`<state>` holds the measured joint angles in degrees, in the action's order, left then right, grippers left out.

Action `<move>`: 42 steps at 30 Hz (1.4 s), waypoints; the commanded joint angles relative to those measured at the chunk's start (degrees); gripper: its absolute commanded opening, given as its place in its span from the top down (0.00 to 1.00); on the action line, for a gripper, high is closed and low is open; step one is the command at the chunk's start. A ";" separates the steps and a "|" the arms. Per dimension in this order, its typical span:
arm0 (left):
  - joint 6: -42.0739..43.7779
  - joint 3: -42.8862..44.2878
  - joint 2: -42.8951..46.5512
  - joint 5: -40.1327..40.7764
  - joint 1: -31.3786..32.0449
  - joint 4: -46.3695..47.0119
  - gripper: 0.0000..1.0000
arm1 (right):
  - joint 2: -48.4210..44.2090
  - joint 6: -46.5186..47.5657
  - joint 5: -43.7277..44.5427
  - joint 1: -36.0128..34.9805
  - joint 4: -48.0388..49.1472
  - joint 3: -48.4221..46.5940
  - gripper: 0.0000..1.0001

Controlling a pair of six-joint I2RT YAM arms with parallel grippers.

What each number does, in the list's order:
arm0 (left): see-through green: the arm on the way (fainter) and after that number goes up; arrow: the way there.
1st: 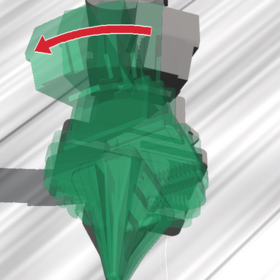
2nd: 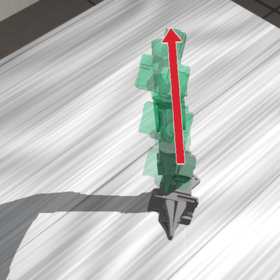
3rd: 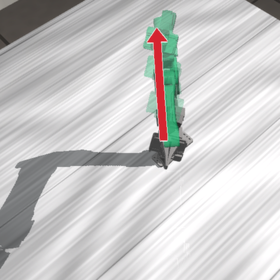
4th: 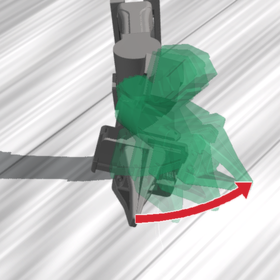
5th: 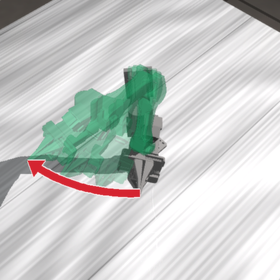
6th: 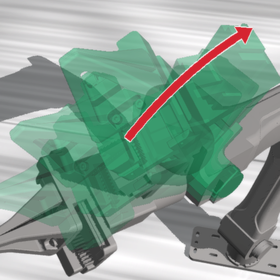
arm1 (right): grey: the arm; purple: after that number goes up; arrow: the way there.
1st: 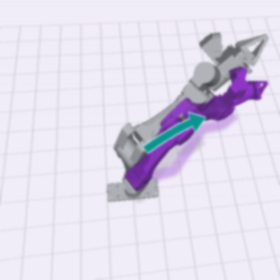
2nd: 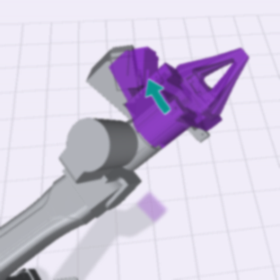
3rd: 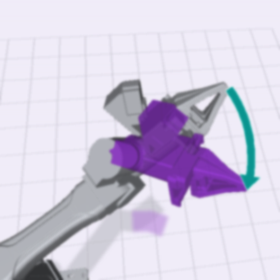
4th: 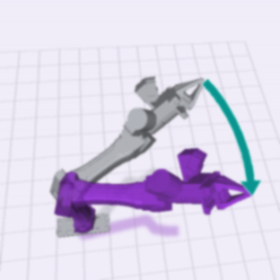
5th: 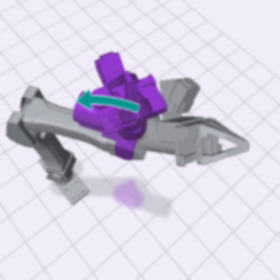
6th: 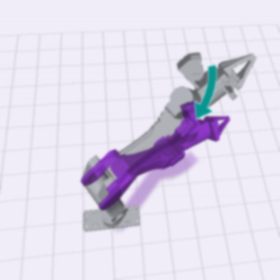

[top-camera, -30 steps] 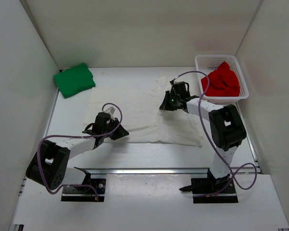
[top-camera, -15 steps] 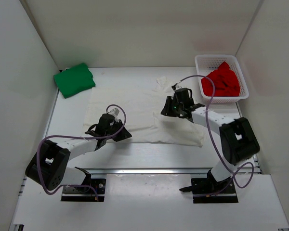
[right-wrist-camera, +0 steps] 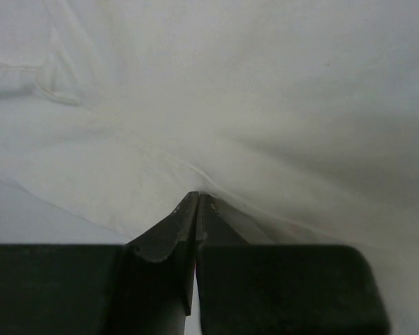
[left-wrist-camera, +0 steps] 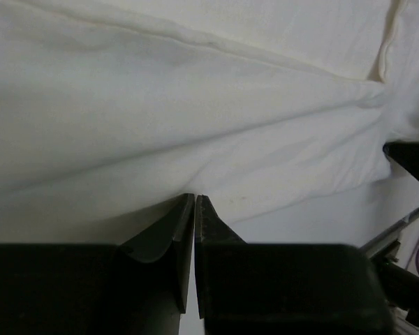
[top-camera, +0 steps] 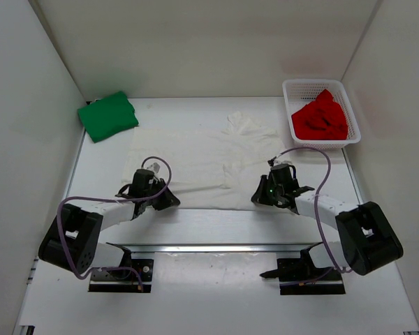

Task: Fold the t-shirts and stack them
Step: Fold the flattened tshirt in 1/3 of the way, then grap the side of the flattened tshirt furthest away from the robot with both arms

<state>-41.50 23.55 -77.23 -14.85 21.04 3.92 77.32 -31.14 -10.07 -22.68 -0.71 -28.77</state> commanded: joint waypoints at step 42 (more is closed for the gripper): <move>-2.18 1.41 5.25 -5.54 1.99 0.91 0.79 | 53.46 16.55 -1.45 11.78 -17.65 -74.49 0.58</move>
<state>-43.55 25.67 -73.43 -20.49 22.28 2.39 130.02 -16.34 -11.66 -10.46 -15.90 -100.57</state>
